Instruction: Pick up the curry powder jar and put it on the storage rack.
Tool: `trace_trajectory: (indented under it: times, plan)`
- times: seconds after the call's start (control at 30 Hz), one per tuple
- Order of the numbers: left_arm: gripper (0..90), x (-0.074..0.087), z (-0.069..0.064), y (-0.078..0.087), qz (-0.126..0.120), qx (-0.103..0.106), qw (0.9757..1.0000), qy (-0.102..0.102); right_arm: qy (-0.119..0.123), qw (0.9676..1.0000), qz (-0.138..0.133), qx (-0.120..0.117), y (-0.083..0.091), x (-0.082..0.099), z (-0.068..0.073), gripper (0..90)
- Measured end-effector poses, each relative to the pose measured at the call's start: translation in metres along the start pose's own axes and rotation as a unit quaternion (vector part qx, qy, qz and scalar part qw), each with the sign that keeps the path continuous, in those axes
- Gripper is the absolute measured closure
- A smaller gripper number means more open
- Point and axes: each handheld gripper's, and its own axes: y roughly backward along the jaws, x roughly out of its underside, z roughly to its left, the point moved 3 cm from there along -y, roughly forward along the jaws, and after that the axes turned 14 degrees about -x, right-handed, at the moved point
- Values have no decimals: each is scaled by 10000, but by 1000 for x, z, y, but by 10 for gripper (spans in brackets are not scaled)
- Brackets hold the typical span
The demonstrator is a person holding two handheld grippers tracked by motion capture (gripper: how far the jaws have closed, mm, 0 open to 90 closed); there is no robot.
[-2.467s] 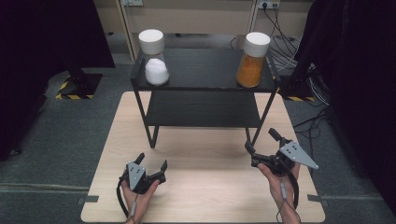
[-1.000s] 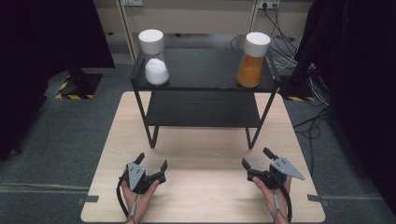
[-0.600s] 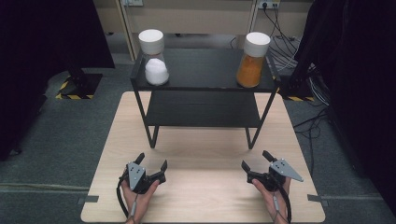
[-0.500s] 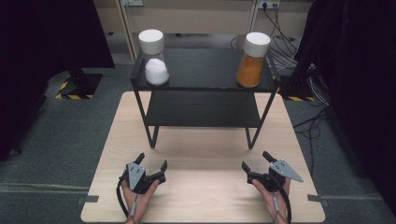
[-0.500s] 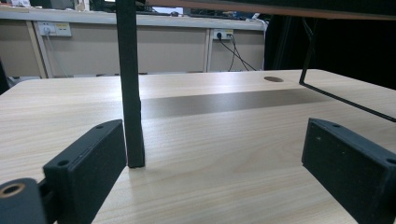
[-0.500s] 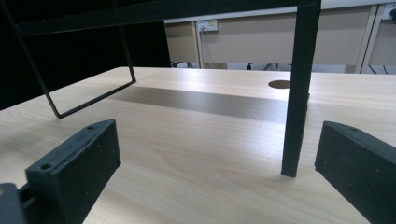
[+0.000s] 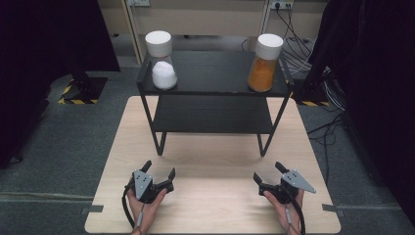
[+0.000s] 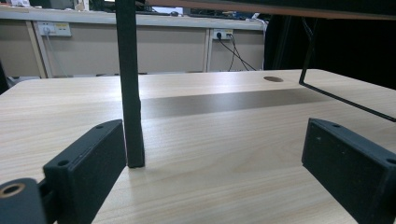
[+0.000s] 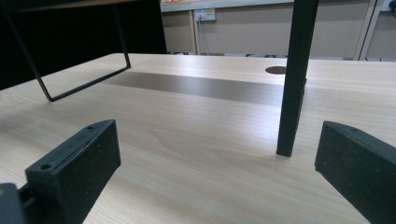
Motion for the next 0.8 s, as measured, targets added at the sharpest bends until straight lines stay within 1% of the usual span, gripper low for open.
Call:
trace_trajectory:
  times: [0.17, 0.37, 0.63, 0.8]
  plan:
    - [59, 0, 0, 0, 0, -1, 10000, 3, -27, 10000, 28, 0, 0, 1, 0, 6]
    - [59, 0, 0, 0, 3, -2, 10000, -4, 11, 10000, 54, 4, -1, 1, 1, 6]
    - [59, 0, 0, 0, 8, 10, 10000, 18, 216, 9995, 203, -44, -3, -2, 4, 8]
    - [59, 0, 0, 0, 21, 11, 10000, 22, 209, 9996, 172, -79, -2, -1, 2, 9]
